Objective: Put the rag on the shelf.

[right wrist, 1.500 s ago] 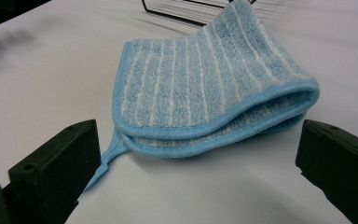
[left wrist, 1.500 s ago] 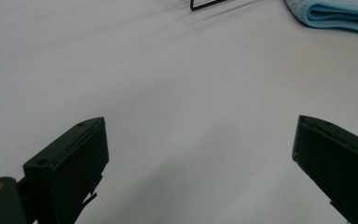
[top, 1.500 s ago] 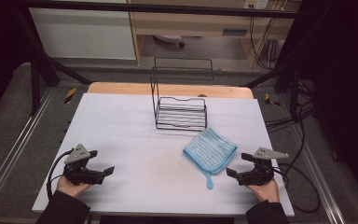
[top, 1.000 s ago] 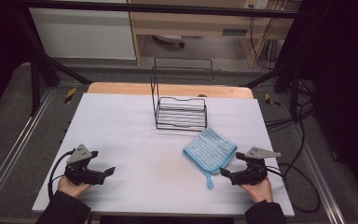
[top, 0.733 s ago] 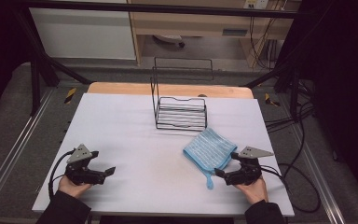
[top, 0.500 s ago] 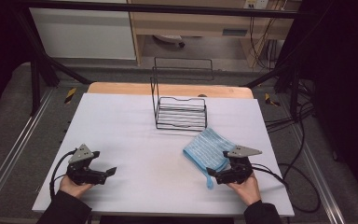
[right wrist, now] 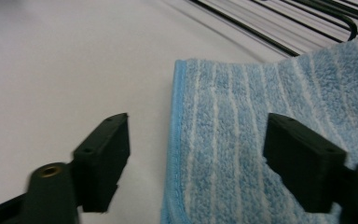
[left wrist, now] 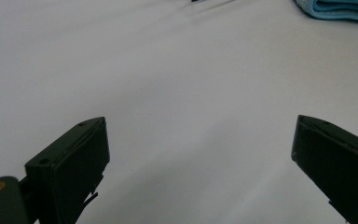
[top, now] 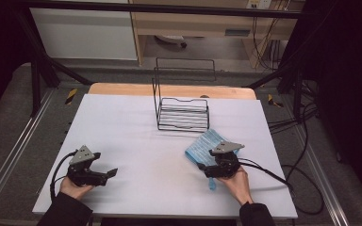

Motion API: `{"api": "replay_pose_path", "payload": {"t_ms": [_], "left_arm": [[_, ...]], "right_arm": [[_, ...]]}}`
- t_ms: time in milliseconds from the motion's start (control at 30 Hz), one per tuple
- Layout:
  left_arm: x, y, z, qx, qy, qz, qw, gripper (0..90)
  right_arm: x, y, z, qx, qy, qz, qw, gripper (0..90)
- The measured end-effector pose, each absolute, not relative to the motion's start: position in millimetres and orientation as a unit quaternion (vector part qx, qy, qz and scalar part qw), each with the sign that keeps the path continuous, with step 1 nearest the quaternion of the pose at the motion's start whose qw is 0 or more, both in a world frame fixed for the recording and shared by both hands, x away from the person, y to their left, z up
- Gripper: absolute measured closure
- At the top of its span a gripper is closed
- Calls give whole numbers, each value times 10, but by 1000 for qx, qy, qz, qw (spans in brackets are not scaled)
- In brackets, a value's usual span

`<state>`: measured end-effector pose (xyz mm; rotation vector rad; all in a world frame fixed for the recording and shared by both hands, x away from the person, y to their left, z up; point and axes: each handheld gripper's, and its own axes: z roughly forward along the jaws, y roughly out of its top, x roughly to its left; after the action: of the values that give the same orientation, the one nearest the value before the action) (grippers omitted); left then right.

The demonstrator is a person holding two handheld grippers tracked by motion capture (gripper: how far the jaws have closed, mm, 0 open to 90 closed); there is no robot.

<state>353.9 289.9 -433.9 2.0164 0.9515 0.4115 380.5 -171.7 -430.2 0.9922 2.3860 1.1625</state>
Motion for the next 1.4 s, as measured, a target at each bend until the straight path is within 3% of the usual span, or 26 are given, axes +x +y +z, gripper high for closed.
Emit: {"api": "replay_pose_path", "payload": {"t_ms": [167,433,633,933,1400], "left_arm": [[3538,2896,-4342,807,380,164,421,43],[3541,2889,-4336,808,378,166,421,45],[3549,2901,-4342,806,381,165,421,45],[3554,2890,-4347,807,381,166,420,48],[3558,2899,-4345,805,384,166,420,50]], "right_arm": [[3796,-1679,-4371,338,842,394,145,428],[3754,-1615,-4513,328,853,364,182,525],[3739,-1587,-4554,317,856,357,201,536],[3762,-1600,-4540,309,861,342,215,687],[3826,-1671,-4396,320,860,358,174,784]]}}
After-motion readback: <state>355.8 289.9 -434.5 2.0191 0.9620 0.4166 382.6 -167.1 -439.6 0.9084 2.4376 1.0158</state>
